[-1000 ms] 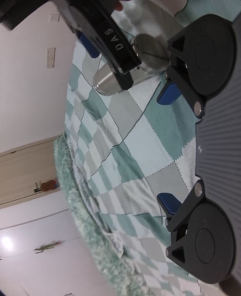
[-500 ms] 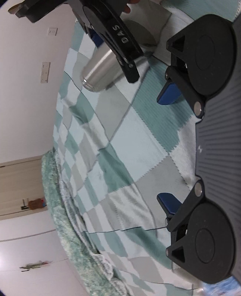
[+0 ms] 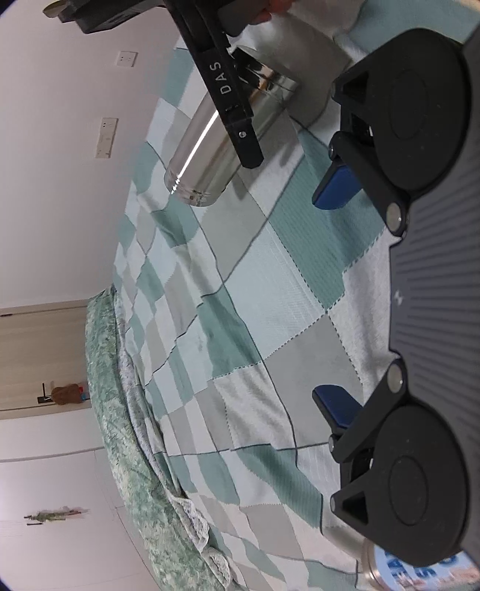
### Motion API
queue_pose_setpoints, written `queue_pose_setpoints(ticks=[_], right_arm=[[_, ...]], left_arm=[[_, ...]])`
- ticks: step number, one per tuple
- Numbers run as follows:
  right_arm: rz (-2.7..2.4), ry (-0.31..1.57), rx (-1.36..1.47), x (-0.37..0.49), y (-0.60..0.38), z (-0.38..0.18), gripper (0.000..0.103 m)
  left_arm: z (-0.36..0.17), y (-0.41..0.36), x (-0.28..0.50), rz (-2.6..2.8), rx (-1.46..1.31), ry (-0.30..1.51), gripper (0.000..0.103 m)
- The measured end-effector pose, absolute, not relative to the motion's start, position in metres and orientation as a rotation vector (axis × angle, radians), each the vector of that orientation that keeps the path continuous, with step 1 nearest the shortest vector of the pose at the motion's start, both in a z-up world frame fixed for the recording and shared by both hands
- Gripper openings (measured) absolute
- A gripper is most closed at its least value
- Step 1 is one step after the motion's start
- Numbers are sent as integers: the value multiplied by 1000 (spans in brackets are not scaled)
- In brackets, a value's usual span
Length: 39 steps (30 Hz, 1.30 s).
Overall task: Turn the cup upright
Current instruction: 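Lift the silver cup with the right tool toward the left tool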
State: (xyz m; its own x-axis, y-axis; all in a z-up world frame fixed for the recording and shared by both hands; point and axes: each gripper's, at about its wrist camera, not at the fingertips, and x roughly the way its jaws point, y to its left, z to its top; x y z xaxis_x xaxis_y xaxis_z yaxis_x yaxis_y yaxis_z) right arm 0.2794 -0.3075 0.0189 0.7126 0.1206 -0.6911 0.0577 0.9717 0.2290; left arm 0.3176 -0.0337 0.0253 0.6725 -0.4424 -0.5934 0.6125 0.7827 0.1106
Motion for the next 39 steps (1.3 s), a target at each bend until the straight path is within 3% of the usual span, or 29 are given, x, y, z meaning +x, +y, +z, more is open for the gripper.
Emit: queue_pose_setpoints(ticks=[13, 27, 39], right_arm=[[211, 718, 213, 180, -280, 61, 65], [304, 807, 194, 130, -252, 26, 65], [285, 829, 163, 130, -243, 4, 65]], left_arm=[[73, -16, 212, -476, 214, 555, 103], [58, 16, 114, -204, 11, 581, 103], [40, 19, 78, -108, -59, 583, 103]])
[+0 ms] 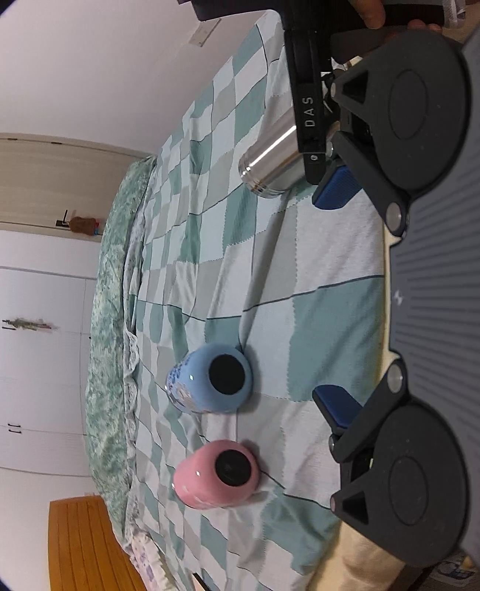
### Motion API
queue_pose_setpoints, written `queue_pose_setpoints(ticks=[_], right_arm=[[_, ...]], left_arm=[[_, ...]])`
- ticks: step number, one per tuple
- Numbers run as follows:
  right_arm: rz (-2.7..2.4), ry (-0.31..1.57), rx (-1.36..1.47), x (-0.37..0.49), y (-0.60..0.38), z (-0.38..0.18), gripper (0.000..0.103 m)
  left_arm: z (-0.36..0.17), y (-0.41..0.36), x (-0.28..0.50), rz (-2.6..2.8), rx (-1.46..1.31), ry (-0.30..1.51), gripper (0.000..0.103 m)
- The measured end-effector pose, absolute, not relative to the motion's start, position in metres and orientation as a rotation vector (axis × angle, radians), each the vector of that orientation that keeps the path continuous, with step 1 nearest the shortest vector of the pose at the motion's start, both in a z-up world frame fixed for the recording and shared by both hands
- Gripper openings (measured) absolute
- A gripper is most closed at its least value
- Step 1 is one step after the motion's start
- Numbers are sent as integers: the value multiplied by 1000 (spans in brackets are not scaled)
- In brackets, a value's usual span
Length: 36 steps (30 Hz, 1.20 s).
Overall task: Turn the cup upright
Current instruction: 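Lift the silver cup with the right tool toward the left tool, then close the left tool on the cup while the right tool releases it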
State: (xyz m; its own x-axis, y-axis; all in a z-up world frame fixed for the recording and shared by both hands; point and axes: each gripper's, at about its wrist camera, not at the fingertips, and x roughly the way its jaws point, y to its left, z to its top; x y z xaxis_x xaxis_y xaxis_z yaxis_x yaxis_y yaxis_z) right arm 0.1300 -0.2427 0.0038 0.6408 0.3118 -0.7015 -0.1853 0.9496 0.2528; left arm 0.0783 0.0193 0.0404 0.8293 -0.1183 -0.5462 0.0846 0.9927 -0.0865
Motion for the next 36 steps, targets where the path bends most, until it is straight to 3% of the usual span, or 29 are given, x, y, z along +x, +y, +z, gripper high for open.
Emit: queue_pose_setpoints(ticks=[3, 5, 6, 7, 23, 36], right_arm=[[283, 833, 153, 130, -242, 5, 66], [277, 820, 144, 127, -244, 9, 83], [280, 800, 145, 124, -246, 12, 99], [290, 776, 149, 120, -250, 16, 103], [253, 584, 84, 94, -350, 46, 103], [228, 588, 62, 114, -395, 24, 103]], left_arm=[[41, 18, 75, -97, -60, 583, 103], [42, 17, 72, -94, -63, 581, 103], [43, 16, 71, -94, -66, 579, 103], [44, 16, 70, -96, -69, 576, 103], [61, -52, 101, -230, -42, 607, 103], [42, -113, 192, -213, -109, 883, 103]])
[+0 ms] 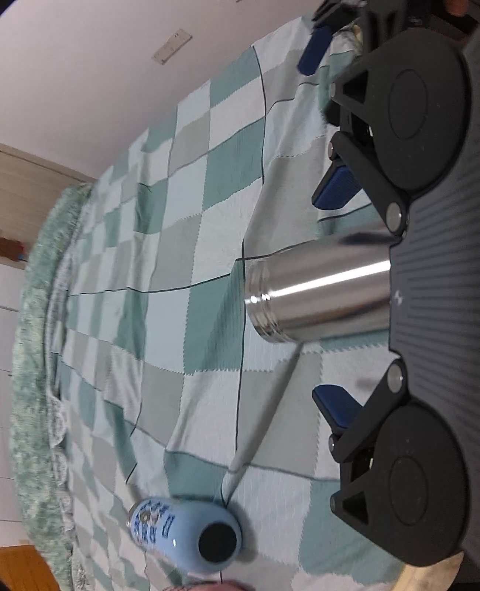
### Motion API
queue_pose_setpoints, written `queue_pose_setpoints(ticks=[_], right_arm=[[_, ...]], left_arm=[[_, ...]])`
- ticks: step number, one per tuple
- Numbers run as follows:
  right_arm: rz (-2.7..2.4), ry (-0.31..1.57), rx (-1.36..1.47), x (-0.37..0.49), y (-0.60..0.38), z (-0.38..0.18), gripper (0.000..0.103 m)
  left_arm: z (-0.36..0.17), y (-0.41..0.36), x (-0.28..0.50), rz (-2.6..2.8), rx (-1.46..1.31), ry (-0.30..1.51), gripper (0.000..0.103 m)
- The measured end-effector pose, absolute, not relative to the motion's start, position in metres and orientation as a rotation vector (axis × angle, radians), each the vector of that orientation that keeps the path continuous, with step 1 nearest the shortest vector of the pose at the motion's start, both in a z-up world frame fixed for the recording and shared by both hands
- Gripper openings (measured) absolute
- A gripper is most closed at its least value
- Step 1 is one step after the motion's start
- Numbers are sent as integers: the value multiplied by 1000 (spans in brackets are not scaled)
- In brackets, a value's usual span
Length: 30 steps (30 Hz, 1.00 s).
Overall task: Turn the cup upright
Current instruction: 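Close the left tool on the cup while the right tool releases it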
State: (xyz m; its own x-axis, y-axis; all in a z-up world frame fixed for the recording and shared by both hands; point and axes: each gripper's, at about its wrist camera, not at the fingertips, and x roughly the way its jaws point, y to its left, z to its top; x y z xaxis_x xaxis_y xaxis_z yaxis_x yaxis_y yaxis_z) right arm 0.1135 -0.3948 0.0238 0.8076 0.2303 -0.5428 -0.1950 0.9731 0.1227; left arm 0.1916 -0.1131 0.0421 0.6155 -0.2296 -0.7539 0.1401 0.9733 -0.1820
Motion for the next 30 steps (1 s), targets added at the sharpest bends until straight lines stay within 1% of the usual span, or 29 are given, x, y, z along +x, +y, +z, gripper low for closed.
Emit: queue_pose_setpoints(ticks=[1, 3, 4, 6, 9, 11, 20, 30], right_arm=[[229, 590, 63, 115, -396, 22, 103], [230, 593, 60, 119, -397, 20, 103], [231, 594, 58, 121, -398, 19, 103], [233, 596, 51, 125, -398, 18, 103], [245, 601, 30, 129, -395, 18, 103], [255, 600, 9, 130, -392, 17, 103], [252, 596, 21, 126, -393, 14, 103], [205, 562, 97, 110, -417, 11, 103]], left_arm=[[41, -117, 197, -205, -104, 898, 102], [36, -123, 208, -198, -97, 937, 93], [33, -126, 212, -196, -94, 959, 90], [28, -130, 218, -192, -84, 1002, 77], [19, -130, 224, -186, -100, 1059, 70], [18, -128, 220, -184, -121, 1053, 67], [32, -123, 205, -201, -144, 984, 66], [72, -124, 164, -310, -134, 797, 64]])
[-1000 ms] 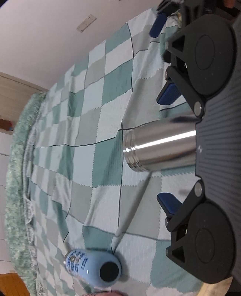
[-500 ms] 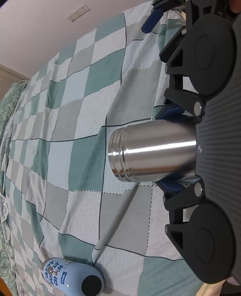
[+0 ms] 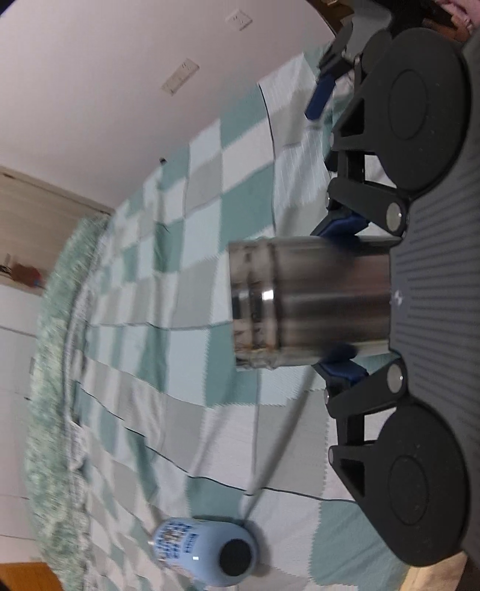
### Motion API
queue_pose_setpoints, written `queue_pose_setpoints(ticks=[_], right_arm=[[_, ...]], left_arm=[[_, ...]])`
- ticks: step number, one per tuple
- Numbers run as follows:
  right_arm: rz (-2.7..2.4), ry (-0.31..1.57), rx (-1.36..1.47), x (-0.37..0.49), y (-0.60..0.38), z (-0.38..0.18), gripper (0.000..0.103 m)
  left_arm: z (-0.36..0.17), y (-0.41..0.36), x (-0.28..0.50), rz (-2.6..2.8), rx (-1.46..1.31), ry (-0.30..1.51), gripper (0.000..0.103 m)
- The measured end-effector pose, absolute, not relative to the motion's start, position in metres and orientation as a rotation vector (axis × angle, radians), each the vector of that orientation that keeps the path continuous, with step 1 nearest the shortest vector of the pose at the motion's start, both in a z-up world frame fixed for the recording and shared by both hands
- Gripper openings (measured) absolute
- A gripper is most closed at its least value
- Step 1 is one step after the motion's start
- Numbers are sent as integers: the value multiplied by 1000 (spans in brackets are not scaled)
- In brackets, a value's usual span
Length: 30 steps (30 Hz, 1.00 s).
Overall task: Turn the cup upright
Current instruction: 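Close the left tool on the cup while the right tool releases it, then rotate the cup upright with the left tool and lower it onto the bed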
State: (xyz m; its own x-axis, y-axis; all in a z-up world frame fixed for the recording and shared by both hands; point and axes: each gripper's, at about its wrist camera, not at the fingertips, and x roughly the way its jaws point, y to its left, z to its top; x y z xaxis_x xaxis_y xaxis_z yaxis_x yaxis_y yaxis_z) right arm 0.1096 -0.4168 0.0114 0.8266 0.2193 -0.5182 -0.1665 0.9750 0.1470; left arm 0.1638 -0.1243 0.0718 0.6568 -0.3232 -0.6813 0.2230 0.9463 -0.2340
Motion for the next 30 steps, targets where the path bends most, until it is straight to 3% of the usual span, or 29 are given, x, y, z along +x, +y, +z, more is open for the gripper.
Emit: queue_pose_setpoints(ticks=[10, 18, 30], right_arm=[[173, 531, 153, 105, -435, 8, 103], [167, 500, 175, 106, -439, 8, 103], [183, 488, 170, 124, -426, -3, 103]], left_arm=[[113, -153, 155, -342, -35, 572, 64], [114, -177, 181, -248, 85, 422, 64], [54, -167, 231, -150, 94, 495, 64]])
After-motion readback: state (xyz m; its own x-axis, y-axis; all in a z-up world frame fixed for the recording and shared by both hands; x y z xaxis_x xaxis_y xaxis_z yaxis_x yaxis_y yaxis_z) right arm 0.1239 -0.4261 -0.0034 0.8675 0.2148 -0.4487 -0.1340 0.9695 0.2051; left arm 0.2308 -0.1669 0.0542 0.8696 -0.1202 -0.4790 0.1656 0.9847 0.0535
